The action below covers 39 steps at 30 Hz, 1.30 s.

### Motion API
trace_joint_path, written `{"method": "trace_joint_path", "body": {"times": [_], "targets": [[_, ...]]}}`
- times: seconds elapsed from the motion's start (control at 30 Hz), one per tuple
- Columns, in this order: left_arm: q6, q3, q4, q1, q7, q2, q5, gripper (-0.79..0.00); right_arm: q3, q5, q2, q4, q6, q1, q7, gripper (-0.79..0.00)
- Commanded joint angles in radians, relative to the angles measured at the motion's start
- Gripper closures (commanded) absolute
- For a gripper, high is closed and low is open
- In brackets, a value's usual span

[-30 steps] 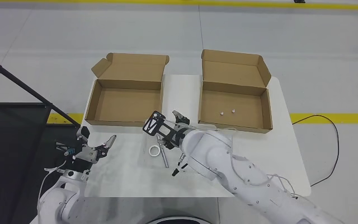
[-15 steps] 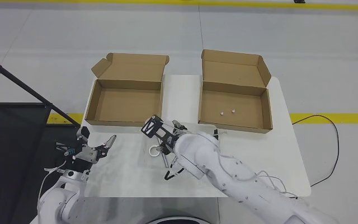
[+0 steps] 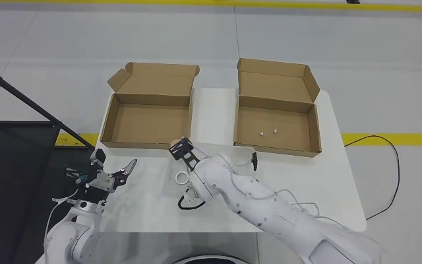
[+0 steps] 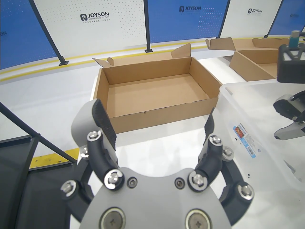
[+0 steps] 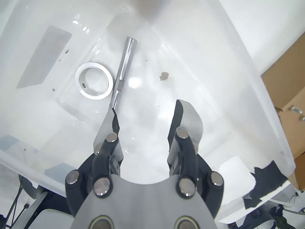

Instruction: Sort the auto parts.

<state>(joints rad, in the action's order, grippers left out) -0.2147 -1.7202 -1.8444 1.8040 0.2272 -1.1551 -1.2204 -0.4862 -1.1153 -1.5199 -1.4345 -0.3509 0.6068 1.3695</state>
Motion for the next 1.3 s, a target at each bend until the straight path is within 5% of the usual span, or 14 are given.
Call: {"method": "trace_joint_path", "body": {"times": [0.0,0.23,0.7,1.03,1.27], "targets": [[0.000,0.000,0.000,0.000,0.000,0.000,0.000,-0.785,0.000,0.026,-0.018,0.045,-0.005,-0.011,-0.022,-0.499],[0.000,0.000,0.000,0.000,0.000,0.000,0.000,-0.785,-0.002,0.082,-0.064,0.166,-0.008,-0.037,-0.076,-0.376],[0.000,0.000,0.000,0.000,0.000,0.000,0.000,-0.785,-0.004,0.107,-0.124,0.283,0.001,-0.055,-0.112,-0.360],[0.000,0.000,0.000,0.000,0.000,0.000,0.000,-0.785,-0.011,0.098,-0.149,0.318,0.033,-0.057,-0.096,-0.197],[0.000,0.000,0.000,0.000,0.000,0.000,0.000,-0.785,-0.016,0.102,-0.166,0.355,0.064,-0.063,-0.071,-0.160]]}}
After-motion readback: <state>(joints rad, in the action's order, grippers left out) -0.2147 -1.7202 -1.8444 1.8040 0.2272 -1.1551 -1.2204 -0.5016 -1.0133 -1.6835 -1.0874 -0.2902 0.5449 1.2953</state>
